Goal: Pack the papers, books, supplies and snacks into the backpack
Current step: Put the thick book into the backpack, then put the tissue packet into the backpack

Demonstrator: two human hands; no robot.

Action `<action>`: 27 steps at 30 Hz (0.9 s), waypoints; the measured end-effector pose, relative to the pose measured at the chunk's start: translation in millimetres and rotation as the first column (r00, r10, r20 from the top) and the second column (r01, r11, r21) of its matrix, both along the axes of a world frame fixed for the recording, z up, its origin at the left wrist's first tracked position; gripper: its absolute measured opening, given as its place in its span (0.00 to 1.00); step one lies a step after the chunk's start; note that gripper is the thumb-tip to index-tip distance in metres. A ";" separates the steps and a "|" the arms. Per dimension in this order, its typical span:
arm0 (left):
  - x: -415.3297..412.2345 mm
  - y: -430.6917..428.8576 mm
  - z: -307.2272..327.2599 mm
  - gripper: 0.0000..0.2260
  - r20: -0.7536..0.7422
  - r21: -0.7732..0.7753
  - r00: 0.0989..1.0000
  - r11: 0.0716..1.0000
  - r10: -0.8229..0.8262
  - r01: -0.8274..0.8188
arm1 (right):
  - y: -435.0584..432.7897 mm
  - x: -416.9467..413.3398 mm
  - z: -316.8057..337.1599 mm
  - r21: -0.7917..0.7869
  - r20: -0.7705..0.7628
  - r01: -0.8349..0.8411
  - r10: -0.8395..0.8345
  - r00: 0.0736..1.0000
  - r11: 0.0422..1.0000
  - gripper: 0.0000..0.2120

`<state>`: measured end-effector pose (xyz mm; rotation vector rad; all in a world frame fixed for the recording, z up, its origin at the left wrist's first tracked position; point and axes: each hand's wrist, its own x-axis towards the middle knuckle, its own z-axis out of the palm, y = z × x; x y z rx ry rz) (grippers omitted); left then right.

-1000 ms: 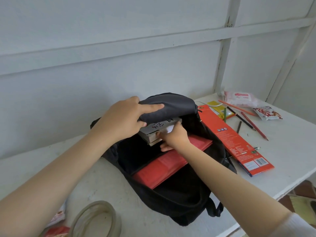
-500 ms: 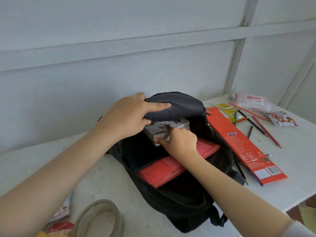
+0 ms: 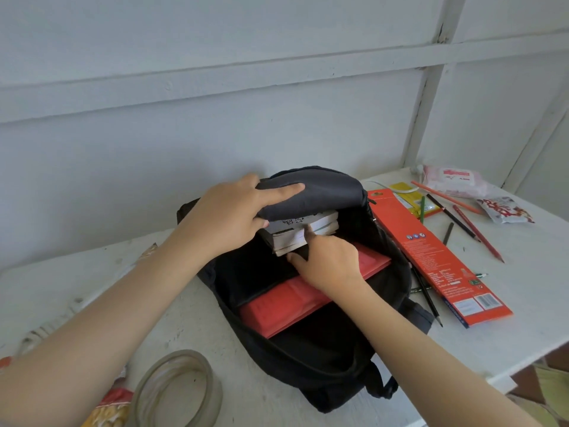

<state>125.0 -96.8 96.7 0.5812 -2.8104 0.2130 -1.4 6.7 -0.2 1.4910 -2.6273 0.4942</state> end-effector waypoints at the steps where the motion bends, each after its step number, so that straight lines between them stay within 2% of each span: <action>1: -1.0 0.3 -2.7 0.34 -0.001 -0.005 1.000 1.000 0.007 -0.007 | 9.5 -0.6 1.0 -0.008 0.026 -0.038 0.038 0.999 0.999 0.22; 5: -8.1 2.9 -21.3 0.39 0.010 -0.030 1.000 0.999 0.023 -0.023 | 53.6 -7.4 6.5 -0.058 0.174 -0.182 0.190 0.966 0.981 0.16; 7: -16.0 11.3 -29.6 0.38 -0.086 -0.047 0.996 0.999 -0.019 0.015 | 75.2 -14.9 7.3 -0.150 0.273 -0.195 0.230 0.934 0.969 0.11; 10: -40.1 29.3 -35.8 0.30 -0.303 0.006 0.945 0.991 -0.123 0.131 | 108.1 -27.2 10.2 -0.355 0.423 -0.074 0.231 0.876 0.932 0.07; 12: -63.4 41.3 -33.5 0.25 -0.363 0.025 0.918 0.983 -0.159 0.180 | 127.5 -36.9 15.1 -0.429 0.500 0.045 0.196 0.843 0.902 0.07; 15: -103.3 57.7 -29.7 0.22 -0.395 0.032 0.896 0.972 -0.203 0.234 | 149.7 -63.0 17.8 -0.440 0.551 0.187 0.099 0.829 0.878 0.08; 19: -156.7 65.3 -40.8 0.18 -0.317 0.086 0.934 0.976 -0.163 0.199 | 167.5 -113.4 13.9 -0.388 0.578 0.379 -0.099 0.810 0.840 0.10; 23: -191.4 51.5 -78.8 0.17 -0.129 0.201 0.992 0.979 -0.014 0.040 | 181.5 -165.8 12.1 -0.362 0.606 0.512 -0.221 0.764 0.779 0.12; 25: -195.9 45.4 -97.6 0.17 -0.049 0.189 0.998 0.982 0.035 -0.025 | 184.5 -192.3 9.2 -0.337 0.596 0.541 -0.270 0.756 0.770 0.12; 27: -194.7 42.6 -110.5 0.16 -0.076 0.157 0.996 0.987 0.038 -0.026 | 184.6 -222.0 4.7 -0.311 0.582 0.552 -0.304 0.755 0.774 0.13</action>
